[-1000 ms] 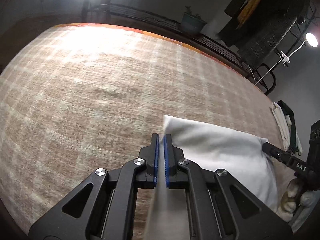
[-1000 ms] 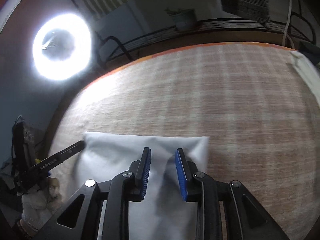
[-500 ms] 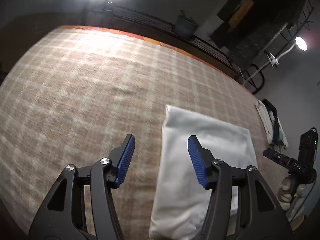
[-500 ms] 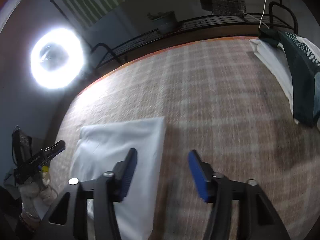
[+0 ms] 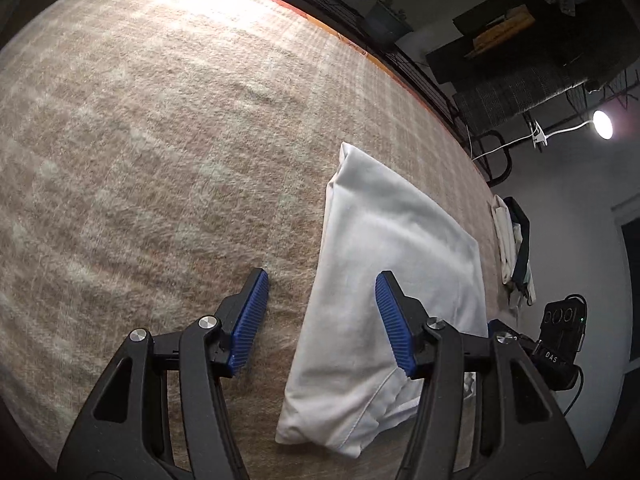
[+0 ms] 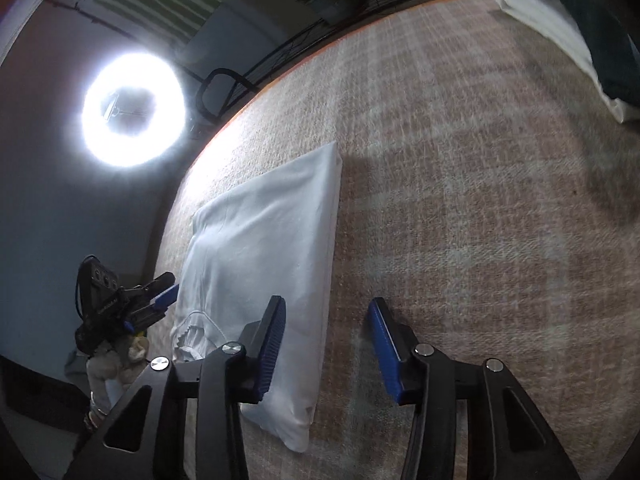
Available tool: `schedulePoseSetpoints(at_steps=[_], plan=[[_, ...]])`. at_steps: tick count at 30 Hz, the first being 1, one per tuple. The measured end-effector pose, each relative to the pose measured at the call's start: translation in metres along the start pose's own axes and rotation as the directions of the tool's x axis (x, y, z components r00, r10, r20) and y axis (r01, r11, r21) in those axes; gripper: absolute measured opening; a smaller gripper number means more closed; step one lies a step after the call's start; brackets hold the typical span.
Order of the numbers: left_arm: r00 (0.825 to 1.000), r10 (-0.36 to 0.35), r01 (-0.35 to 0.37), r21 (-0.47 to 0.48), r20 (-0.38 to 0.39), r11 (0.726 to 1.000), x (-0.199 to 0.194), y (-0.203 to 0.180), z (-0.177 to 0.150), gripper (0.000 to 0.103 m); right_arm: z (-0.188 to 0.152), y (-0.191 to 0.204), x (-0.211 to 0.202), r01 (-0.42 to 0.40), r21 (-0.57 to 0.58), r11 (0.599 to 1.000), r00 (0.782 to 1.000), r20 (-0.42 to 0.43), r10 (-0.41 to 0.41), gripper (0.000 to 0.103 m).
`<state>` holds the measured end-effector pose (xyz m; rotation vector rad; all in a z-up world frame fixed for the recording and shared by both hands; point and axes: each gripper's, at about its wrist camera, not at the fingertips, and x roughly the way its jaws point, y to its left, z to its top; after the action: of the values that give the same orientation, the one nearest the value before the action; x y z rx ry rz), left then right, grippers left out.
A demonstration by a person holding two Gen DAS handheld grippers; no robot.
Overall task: Fold small clothes
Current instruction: 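Grasp the folded bundle's edge with both tools and lift it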
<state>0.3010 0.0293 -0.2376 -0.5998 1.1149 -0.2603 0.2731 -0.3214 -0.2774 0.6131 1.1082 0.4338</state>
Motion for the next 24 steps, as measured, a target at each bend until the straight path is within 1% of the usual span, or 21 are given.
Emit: schedulePoseSetpoints(at_steps=[2,3,7,8,10,11,12,13,14,15,16,17,19,24], plan=[[1.0,-0.018,0.018,-0.015,-0.002,1.0,0.005,-0.001,0.005,0.056,0.002,0.0,0.003,-0.024,0.014,1.0,1.0,-0.003,0.024,0.044],[1.0,-0.029,0.029,-0.023,-0.005,0.999,0.007,-0.002,0.007,0.056,0.003,0.0,0.004,-0.03,0.018,0.999,1.0,-0.006,0.03,0.041],[0.999,-0.031,0.031,-0.004,-0.013,1.0,0.013,-0.009,0.009,0.056,0.008,0.003,0.015,-0.065,0.023,0.998,0.998,-0.008,0.065,0.04],[1.0,-0.022,0.022,0.009,-0.01,1.0,0.015,-0.013,0.009,0.056,0.009,0.005,0.019,-0.075,0.023,0.997,0.997,-0.003,0.075,0.039],[0.999,-0.022,0.022,0.025,-0.023,0.999,0.019,-0.017,0.009,0.046,0.011,0.008,0.024,-0.089,0.025,0.996,0.996,0.009,0.089,0.039],[1.0,-0.005,0.006,0.036,-0.015,0.999,0.021,-0.02,0.008,0.045,0.012,0.011,0.026,-0.084,0.024,0.996,0.996,0.012,0.083,0.039],[1.0,0.004,-0.003,0.047,-0.014,0.999,0.022,-0.023,0.007,0.037,0.013,0.013,0.027,-0.079,0.022,0.997,0.997,0.013,0.079,0.038],[1.0,0.012,-0.01,0.059,-0.028,0.998,0.026,-0.027,0.007,0.019,0.013,0.015,0.028,-0.074,0.018,0.997,0.997,0.012,0.074,0.034],[0.999,0.019,-0.017,0.065,-0.033,0.998,0.028,-0.029,0.005,0.018,0.012,0.018,0.028,-0.066,0.012,0.998,0.998,0.009,0.066,0.029],[0.999,0.033,-0.031,0.075,-0.024,0.997,0.029,-0.032,0.004,0.016,0.012,0.021,0.031,-0.058,0.009,0.998,0.998,-0.001,0.058,0.022],[0.999,0.054,-0.053,0.096,-0.008,0.994,0.029,-0.037,0.003,0.013,0.012,0.025,0.034,-0.04,0.003,0.999,0.999,-0.006,0.04,0.017],[0.998,0.066,-0.065,0.113,0.0,0.991,0.028,-0.041,0.002,0.012,0.013,0.032,0.037,-0.018,-0.008,1.0,1.0,-0.004,0.018,0.016],[0.995,0.099,-0.102,0.155,0.027,0.983,0.026,-0.051,-0.001,0.01,0.012,0.043,0.038,0.029,-0.044,0.999,1.0,0.002,-0.028,0.009],[0.988,0.135,-0.149,0.217,0.081,0.965,0.016,-0.07,-0.008,0.009,0.013,0.064,0.031,0.083,-0.087,0.993,0.996,0.033,-0.081,0.007]])
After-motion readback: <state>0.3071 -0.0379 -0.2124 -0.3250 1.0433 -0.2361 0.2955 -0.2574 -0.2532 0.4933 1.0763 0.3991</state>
